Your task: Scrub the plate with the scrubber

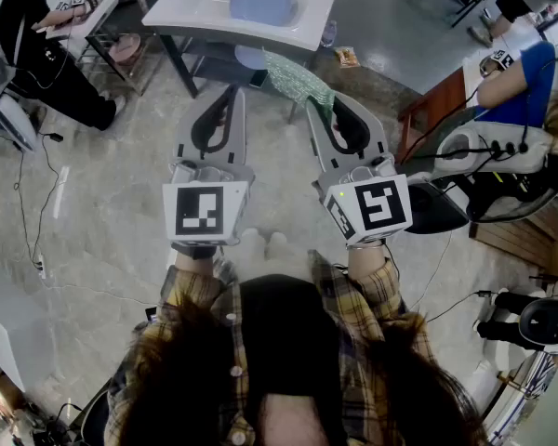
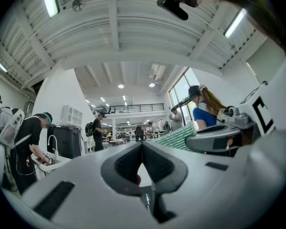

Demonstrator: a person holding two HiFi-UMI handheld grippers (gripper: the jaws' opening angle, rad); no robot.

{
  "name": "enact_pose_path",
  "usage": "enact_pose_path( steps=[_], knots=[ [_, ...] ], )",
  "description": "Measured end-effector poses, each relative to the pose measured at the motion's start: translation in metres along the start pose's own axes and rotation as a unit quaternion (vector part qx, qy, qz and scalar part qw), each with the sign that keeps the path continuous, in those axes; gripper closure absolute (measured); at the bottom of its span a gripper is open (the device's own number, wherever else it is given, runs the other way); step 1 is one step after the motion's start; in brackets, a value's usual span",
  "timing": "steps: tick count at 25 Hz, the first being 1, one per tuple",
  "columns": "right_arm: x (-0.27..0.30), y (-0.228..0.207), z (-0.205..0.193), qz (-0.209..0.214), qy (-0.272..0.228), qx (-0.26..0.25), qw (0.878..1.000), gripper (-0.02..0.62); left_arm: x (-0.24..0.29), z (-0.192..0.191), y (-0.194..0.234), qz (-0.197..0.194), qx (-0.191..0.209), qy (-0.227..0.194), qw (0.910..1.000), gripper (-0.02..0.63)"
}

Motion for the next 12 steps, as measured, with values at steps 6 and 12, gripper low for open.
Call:
enact_pose_path(
  steps=[6, 12],
  knots=[
    [0.0021, -0.0049, 0.0006, 0.000, 0.001, 0.003, 1.000, 0.505, 0.0052, 0.0012, -0.0016, -0.001, 0.000, 0.002, 1.0000, 0.591],
    [-0.0005, -0.0092, -0.0021, 0.005, 0.002, 0.002, 1.000, 0.505, 0.0064, 0.0018, -0.0077, 0.003, 0.003, 0.002, 1.0000, 0.591]
  ],
)
Point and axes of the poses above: the fingertips, and each gripper's own axes: x forward along the fingers, y to its left, z out of its top, the point moved 2 cm from there along -x, backward along the fingers, and after that the axes turned 11 degrees about y, right-handed, at the moved point
